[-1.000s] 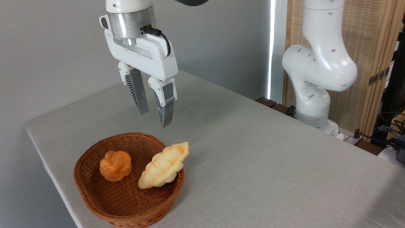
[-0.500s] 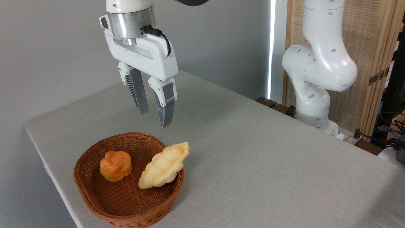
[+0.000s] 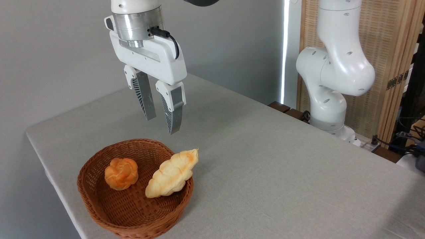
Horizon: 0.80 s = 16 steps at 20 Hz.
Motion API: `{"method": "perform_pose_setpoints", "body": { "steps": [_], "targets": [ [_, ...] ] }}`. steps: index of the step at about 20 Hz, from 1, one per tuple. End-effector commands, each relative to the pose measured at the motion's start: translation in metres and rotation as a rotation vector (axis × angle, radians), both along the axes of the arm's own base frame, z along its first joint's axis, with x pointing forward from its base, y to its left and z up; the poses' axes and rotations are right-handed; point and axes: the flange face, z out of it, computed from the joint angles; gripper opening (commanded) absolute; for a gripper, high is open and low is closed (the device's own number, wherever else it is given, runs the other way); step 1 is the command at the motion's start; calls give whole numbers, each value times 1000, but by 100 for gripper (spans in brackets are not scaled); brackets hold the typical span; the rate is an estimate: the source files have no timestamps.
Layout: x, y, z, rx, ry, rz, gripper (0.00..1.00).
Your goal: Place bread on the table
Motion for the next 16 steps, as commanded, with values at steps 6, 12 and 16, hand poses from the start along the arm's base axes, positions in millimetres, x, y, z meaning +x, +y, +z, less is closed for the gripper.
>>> {"method": "perform_pose_setpoints", "body": {
  "steps": [6, 12, 16],
  "targets": [
    [-2, 1, 5, -18, 9, -8, 100],
    [1, 0, 0, -17, 6, -12, 100],
    [5, -10, -9, -9, -7, -87, 100]
  ]
}}
